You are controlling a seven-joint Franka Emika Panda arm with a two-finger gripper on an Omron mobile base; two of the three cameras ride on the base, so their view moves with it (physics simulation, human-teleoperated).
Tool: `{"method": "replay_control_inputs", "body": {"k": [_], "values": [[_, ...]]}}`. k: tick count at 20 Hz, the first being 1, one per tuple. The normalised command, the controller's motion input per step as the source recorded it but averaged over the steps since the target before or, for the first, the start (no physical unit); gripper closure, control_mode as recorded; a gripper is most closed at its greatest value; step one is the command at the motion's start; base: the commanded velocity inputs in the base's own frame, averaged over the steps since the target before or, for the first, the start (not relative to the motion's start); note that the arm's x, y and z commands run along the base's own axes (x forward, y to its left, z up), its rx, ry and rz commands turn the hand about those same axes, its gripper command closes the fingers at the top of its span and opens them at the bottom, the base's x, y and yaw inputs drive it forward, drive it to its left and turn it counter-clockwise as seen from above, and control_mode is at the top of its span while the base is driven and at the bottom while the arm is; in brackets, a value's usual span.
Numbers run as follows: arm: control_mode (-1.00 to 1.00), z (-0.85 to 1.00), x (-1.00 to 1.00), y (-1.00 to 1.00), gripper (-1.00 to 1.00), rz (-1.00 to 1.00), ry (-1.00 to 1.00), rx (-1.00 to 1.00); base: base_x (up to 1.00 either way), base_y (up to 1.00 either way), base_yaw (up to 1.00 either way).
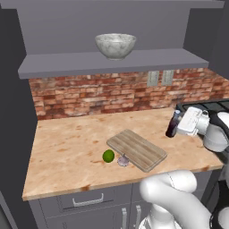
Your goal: Open the cabinet. Place the bowl and condiment on the counter. Then place the lime and garlic on the cutting board.
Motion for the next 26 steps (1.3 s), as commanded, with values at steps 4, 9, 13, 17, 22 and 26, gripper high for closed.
{"method": "replay_control_inputs", "body": {"k": [4,9,13,17,22,26], "values": [[-1.00,-0.15,0.00,-0.12,1.00,0.11,-0.01,0.00,0.00,0.00,0.00],[-1.00,-0.21,0.04,-0.02,1.00,0.10,0.00,0.00,0.00,0.00,0.00],[-1.00,-0.26,0.06,0.00,1.00,0.11,0.00,0.00,0.00,0.00,0.00],[-1.00,-0.25,0.08,0.00,1.00,0.11,0.00,0.00,0.00,0.00,0.00],[-1.00,-0.18,0.07,0.00,1.00,0.10,-0.01,0.00,0.00,0.00,0.00],[-1.00,-0.09,0.03,-0.01,1.00,0.09,-0.06,0.00,0.00,0.00,0.00]]}}
